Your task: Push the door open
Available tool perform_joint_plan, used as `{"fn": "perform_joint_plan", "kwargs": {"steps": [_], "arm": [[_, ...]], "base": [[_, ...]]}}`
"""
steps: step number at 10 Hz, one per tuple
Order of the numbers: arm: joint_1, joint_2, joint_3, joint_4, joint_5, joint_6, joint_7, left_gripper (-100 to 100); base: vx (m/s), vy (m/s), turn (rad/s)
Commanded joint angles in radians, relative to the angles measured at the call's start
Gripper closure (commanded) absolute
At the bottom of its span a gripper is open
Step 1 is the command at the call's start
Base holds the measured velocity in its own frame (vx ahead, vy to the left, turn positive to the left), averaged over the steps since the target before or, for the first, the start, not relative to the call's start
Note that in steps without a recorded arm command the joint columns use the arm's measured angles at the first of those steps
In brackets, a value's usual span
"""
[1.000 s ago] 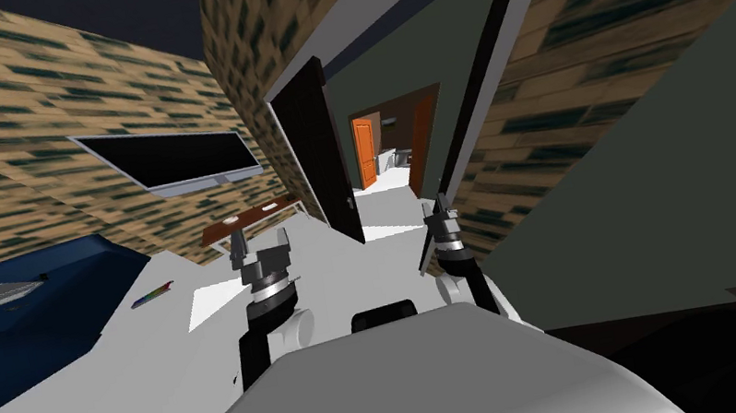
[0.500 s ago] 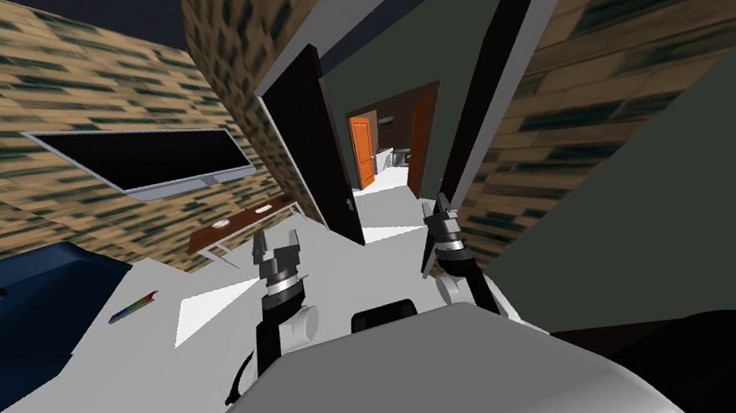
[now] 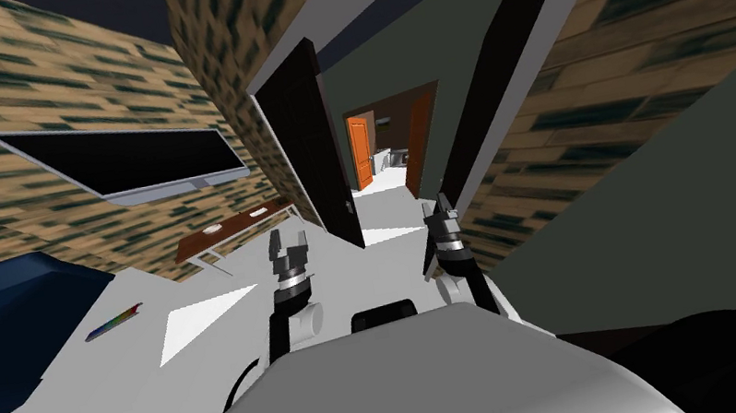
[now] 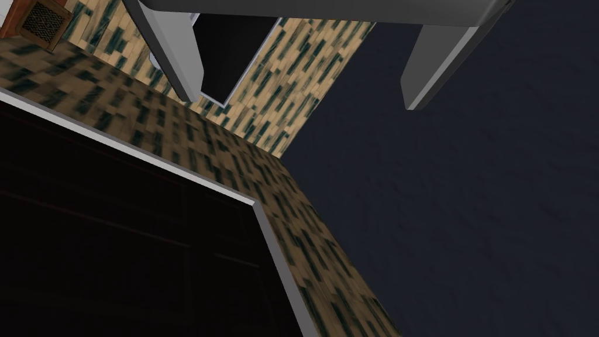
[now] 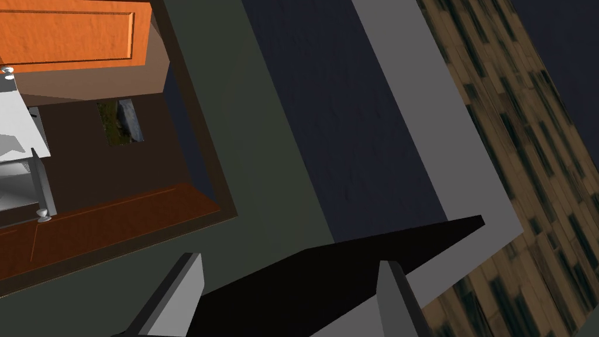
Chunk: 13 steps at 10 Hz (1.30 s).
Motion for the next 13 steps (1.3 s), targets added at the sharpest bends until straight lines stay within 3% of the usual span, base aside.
{"fn": "perform_joint_plan", "kwargs": {"steps": [1,13], "arm": [[-0.012,0.007,-0.005,0.034,-0.003,-0.007,0.000,-100],[-0.143,0.040,-0.045,0.361,-0.031,-0.063,-0.001,-100]], "base": [[0.080,0.060,-0.048],[0.092,0.065,-0.070]]}}
